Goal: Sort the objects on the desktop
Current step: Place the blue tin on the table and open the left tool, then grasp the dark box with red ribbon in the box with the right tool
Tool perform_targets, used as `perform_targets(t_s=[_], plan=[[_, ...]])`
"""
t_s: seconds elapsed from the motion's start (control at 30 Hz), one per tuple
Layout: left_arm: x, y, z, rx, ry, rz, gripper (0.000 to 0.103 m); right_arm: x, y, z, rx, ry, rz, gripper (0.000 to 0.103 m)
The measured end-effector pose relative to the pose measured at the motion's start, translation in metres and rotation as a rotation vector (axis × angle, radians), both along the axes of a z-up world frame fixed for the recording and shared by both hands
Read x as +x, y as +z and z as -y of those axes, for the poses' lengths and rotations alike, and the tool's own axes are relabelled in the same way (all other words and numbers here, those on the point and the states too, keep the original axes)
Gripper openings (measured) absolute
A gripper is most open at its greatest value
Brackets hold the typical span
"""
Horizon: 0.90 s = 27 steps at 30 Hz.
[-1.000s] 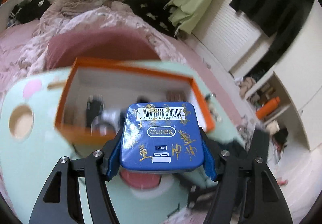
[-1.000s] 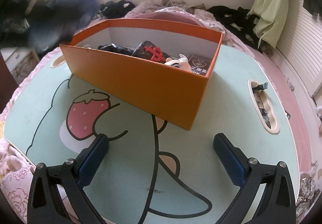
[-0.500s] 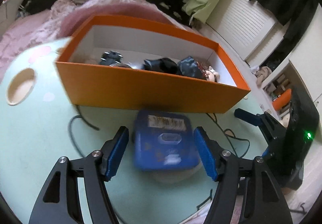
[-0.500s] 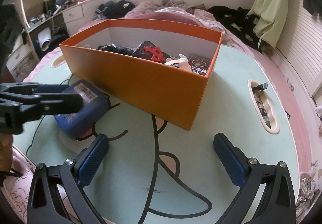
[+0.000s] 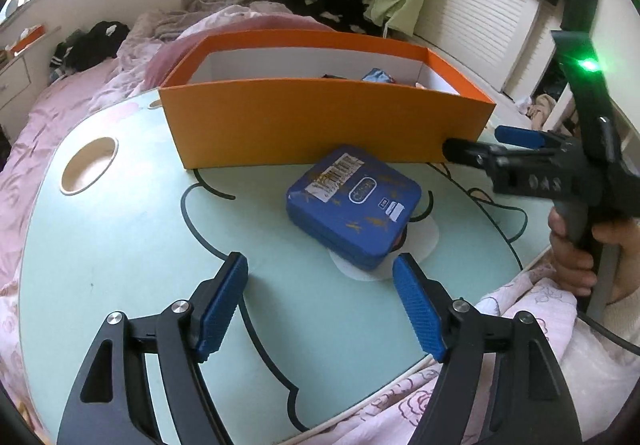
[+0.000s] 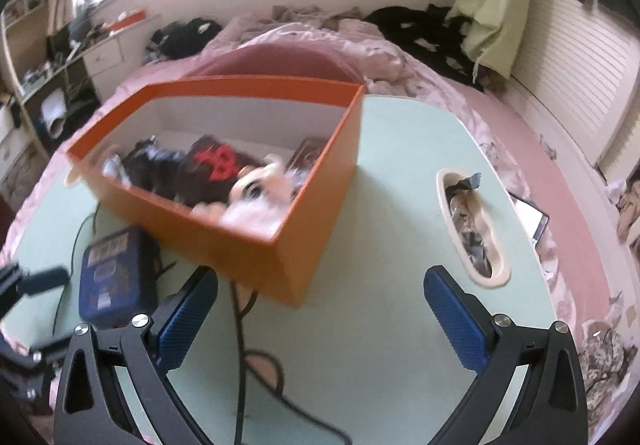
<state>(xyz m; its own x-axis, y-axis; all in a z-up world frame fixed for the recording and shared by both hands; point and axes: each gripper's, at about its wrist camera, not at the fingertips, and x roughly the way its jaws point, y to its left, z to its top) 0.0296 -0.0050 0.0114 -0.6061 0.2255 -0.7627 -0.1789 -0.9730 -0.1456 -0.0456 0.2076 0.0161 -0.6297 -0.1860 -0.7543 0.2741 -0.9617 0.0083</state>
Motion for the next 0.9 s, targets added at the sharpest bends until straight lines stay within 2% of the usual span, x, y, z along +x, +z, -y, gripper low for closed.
perform_targets(t_s=[0.1,0.17,0.3,0.33,0.43,0.47,0.5,0.57,0.6,0.63,0.7,0.8,0.9], plan=[[0.007,0.004,0.007,0.034,-0.002,-0.037,0.075,-0.001,-0.002,-0.005,-0.033,-0.023,-0.007,0.103],[0.006,0.002,0.008,0.041,-0.005,-0.020,0.075,-0.002,-0.006,-0.008,-0.051,-0.027,0.019,0.103],[0.004,-0.004,0.005,0.006,0.004,0.005,0.077,0.011,0.002,-0.006,-0.099,0.044,0.027,0.103],[0.004,-0.005,0.003,-0.015,0.005,0.007,0.079,0.015,0.007,-0.005,-0.110,0.065,0.017,0.100],[0.001,-0.010,-0.007,-0.108,0.019,0.023,0.096,0.021,0.036,0.003,-0.157,0.147,-0.022,0.094],[-0.001,-0.012,-0.007,-0.103,0.014,0.040,0.103,0.017,0.048,0.007,-0.182,0.178,-0.028,0.093],[-0.001,-0.012,-0.006,-0.101,0.013,0.038,0.103,0.012,0.056,0.009,-0.205,0.201,-0.022,0.089],[-0.001,-0.012,-0.005,-0.099,0.013,0.037,0.103,-0.008,0.067,0.014,-0.260,0.239,0.030,0.078],[-0.001,-0.012,-0.005,-0.099,0.015,0.035,0.103,-0.025,0.069,0.018,-0.276,0.250,0.090,0.071],[-0.001,-0.012,-0.005,-0.099,0.015,0.034,0.103,-0.038,0.068,0.023,-0.270,0.257,0.140,0.061],[-0.001,-0.012,-0.006,-0.098,0.015,0.033,0.103,-0.062,0.061,0.039,-0.225,0.314,0.240,0.050],[0.000,-0.012,-0.005,-0.096,0.013,0.030,0.103,-0.083,0.049,0.050,-0.192,0.369,0.340,0.050],[0.000,-0.013,-0.007,-0.095,0.014,0.028,0.103,-0.096,0.035,0.042,-0.235,0.295,0.471,0.050]])
